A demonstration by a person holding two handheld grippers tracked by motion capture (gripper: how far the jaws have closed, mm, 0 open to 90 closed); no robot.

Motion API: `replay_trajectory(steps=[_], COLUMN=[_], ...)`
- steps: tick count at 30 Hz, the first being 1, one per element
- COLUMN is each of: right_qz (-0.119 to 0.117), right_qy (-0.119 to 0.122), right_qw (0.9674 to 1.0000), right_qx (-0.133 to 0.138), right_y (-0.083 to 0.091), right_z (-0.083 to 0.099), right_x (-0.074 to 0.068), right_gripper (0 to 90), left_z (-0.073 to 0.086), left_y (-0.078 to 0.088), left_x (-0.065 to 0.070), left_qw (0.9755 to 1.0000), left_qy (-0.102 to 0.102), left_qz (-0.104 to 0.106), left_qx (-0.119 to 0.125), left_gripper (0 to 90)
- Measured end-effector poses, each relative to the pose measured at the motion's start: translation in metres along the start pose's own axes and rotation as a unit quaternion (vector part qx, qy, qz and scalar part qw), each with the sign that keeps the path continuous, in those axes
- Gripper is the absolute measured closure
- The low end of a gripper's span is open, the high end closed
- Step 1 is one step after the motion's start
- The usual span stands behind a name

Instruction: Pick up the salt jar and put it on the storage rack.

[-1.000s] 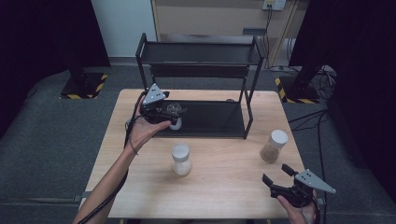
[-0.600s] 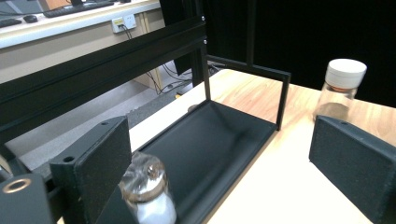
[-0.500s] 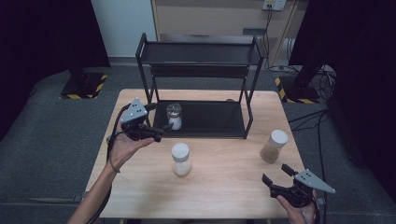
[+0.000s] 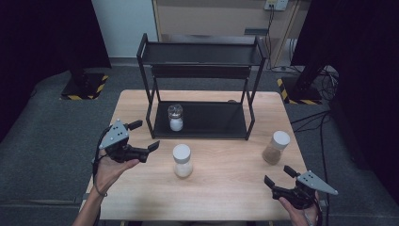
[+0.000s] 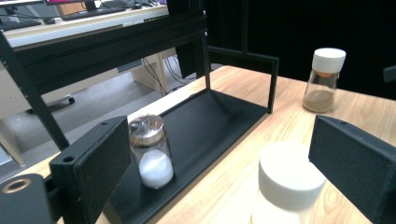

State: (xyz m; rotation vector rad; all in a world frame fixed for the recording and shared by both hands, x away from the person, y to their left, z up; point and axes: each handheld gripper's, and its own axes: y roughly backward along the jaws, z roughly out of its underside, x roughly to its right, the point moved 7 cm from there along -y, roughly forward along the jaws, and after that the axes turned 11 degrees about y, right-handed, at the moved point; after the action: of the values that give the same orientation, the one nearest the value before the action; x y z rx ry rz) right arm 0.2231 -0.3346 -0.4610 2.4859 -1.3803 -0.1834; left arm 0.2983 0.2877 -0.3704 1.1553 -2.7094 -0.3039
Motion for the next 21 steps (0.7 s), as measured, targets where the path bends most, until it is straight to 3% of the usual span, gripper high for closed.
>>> replay_trajectory(steps=[2,9,12,21], right_qz=[0.001,0.000,-0.001,-0.001], right_qy=[-0.001,0.001,0.001,0.004], right_qw=[1.0000,1.0000,1.0000,1.0000], right_qx=[-0.002,0.000,0.000,0.001], right_y=[0.000,0.000,-0.001,0.000], right_z=[0.000,0.000,0.000,-0.001], right_x=[0.000,0.000,0.000,-0.002], right_gripper=[8.0,8.0,8.0,8.0], left_z=[0.007,0.031,0.044,0.081], left_y=[0.005,0.015,0.016,0.026], left_x=[0.003,0.004,0.002,0.001], left_qw=[1.0000,1.0000,0.9995,0.9986], left_qy=[-0.005,0.008,0.032,0.054], left_qz=[-0.005,-0.005,0.003,0.001], left_qx=[-0.002,-0.004,0.002,0.001], left_gripper=[4.9,4.8,4.8,4.8])
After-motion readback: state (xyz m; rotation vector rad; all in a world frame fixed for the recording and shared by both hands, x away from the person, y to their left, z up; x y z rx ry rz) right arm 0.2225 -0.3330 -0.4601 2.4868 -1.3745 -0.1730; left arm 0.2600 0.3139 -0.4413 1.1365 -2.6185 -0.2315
